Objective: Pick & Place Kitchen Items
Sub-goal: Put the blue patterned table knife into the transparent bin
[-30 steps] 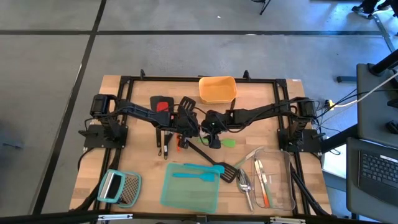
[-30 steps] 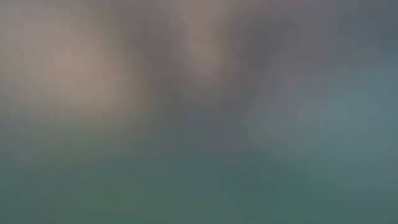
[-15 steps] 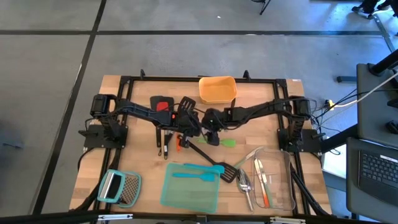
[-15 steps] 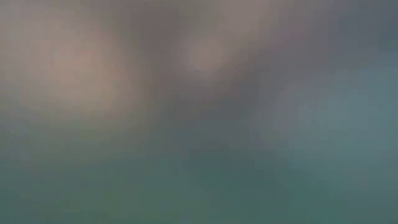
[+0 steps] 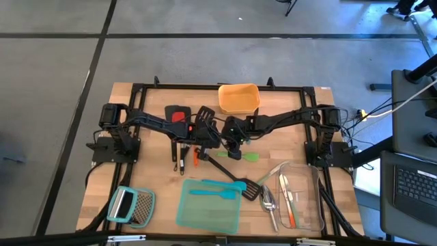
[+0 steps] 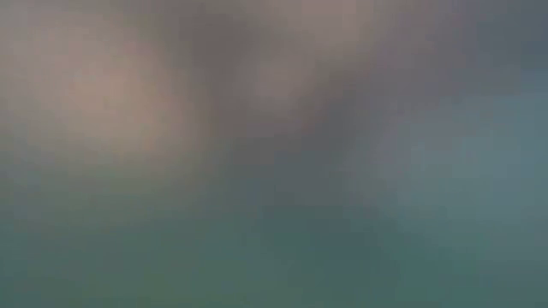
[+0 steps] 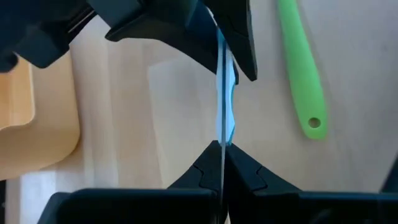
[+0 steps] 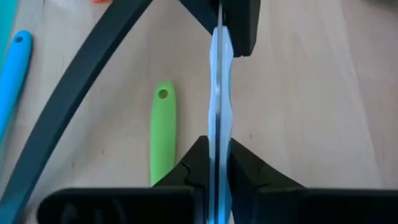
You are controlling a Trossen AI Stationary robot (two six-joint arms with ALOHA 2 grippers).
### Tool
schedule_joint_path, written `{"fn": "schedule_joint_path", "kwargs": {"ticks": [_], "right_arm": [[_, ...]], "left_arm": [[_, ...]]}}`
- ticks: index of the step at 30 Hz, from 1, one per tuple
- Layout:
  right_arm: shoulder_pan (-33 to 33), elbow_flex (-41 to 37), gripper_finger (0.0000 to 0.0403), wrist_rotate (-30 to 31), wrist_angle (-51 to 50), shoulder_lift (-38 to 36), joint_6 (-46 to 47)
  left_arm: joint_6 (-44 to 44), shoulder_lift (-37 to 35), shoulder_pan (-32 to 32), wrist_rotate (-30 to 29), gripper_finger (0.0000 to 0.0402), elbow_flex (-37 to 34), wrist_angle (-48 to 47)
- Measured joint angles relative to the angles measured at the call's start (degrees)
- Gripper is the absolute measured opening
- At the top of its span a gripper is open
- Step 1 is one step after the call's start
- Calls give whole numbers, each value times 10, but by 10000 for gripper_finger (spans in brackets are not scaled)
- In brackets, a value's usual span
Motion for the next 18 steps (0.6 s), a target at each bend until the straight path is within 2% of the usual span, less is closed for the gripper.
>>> {"fn": "schedule_joint_path", "kwargs": {"ticks": [4,7,11,18], "right_arm": [[0,8,30,-5,-20,0,16],[0,8,30,-9,-22,0,17],[1,8,30,-11,-30,0,20],[1,39,30,-6,-82,-1,28]], "left_arm": [[-4,0,-1,7,7,0,2],[-17,0,-6,4,31,0,1],[-32,0,-16,-25,95,0,1],[-40,-21,-37,-157,216,-1,-30]]}}
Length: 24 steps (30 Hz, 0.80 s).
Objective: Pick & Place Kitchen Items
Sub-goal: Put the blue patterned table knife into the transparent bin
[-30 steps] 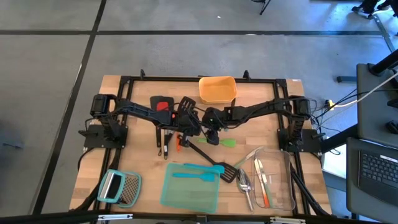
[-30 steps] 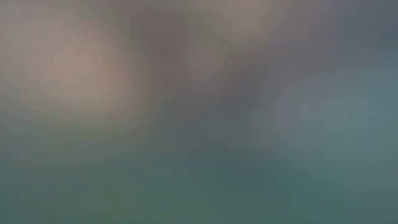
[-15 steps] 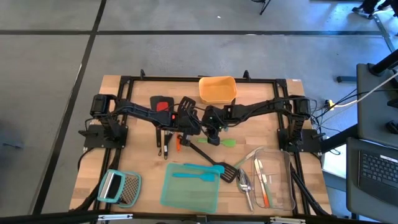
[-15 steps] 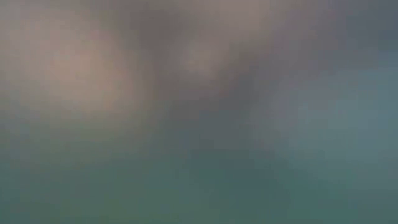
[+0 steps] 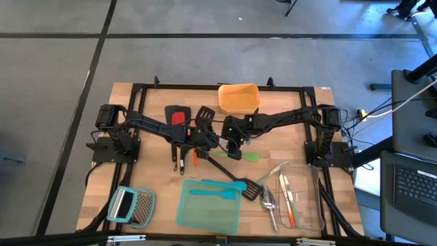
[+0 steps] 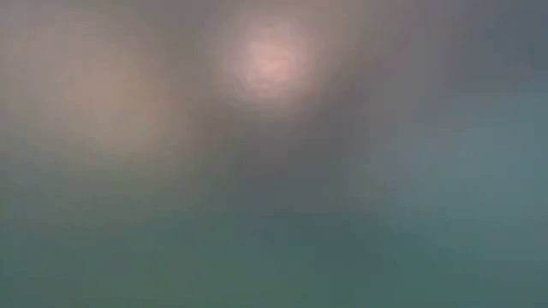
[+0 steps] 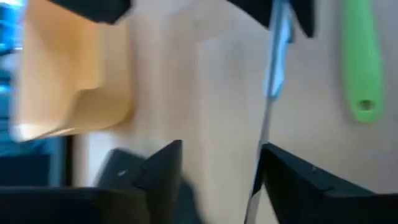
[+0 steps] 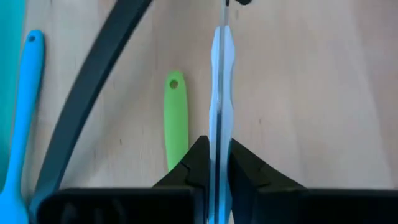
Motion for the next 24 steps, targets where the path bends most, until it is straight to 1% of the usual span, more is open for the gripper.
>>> {"fn": "schedule_joint_path", "kwargs": {"ticks": [3,5,8,11,15,19,24], "right_arm": [[4,12,30,4,-3,0,1],[6,20,30,9,-7,-2,6],[8,39,30,33,-34,-2,32],[8,57,30,57,-57,-2,42],[8,70,30,58,-63,-2,48],[11,73,30,58,-67,-2,57],[16,73,30,58,-67,-3,57]], "left_arm": [[-1,-22,-7,-72,244,0,4],[-1,-37,-9,-105,252,0,-3],[-4,-60,-9,-136,254,0,-8],[-9,-86,-8,-135,251,0,-12],[-15,-111,-8,-130,246,0,-33],[-37,-129,-6,-156,244,0,-80],[-82,-134,7,-157,244,-2,-140]]}}
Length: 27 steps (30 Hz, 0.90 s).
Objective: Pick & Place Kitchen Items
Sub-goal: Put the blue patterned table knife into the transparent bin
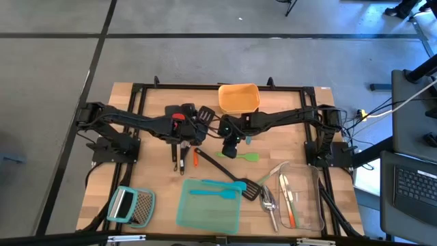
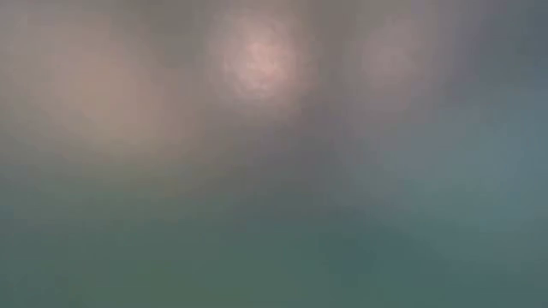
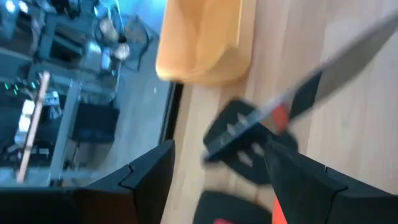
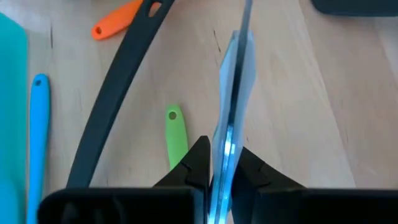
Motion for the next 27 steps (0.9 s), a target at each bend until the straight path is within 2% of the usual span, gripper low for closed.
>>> {"fn": "schedule_joint_path", "kwargs": {"ticks": [6,13,16,19,22,27], "right_arm": [[6,0,30,2,-24,-1,18],[13,1,30,-2,-52,-41,49],[20,17,30,-11,-113,-69,73],[33,34,30,-5,-166,-103,106],[50,47,30,-1,-225,-136,150],[90,65,30,0,-330,-191,234]], "left_arm": [[-42,0,11,-44,239,-49,-19],[-72,1,12,-135,224,-91,-13],[-78,0,12,-180,215,-93,-9],[-67,0,13,-201,207,-93,25],[-17,0,13,-181,204,-93,79],[74,0,13,-64,204,-93,182]]}}
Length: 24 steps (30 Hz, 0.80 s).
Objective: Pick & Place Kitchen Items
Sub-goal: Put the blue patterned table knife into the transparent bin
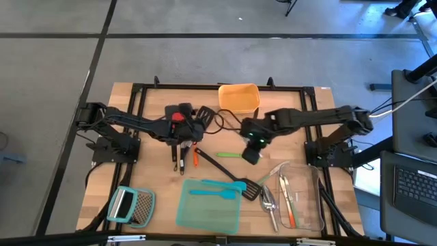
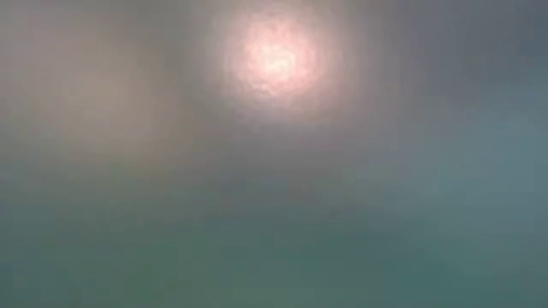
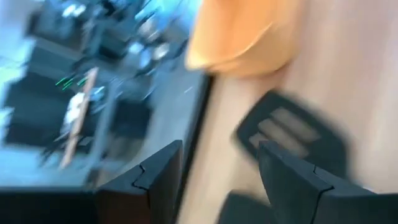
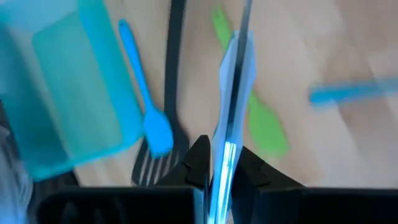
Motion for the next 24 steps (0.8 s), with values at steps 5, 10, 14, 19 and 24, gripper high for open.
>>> {"fn": "schedule_joint_path", "kwargs": {"ticks": [5,10,14,19,24], "right_arm": [[42,8,30,5,-57,-46,89],[86,9,30,24,-84,-76,161],[111,9,30,55,-105,-81,193],[143,9,30,62,-122,-81,242],[191,9,29,20,-196,-81,367]], "left_arm": [[38,0,0,128,204,0,70],[51,0,-8,262,204,0,105],[53,0,-21,328,204,0,154],[59,0,-40,358,198,0,214],[75,-24,-51,338,193,0,218]]}}
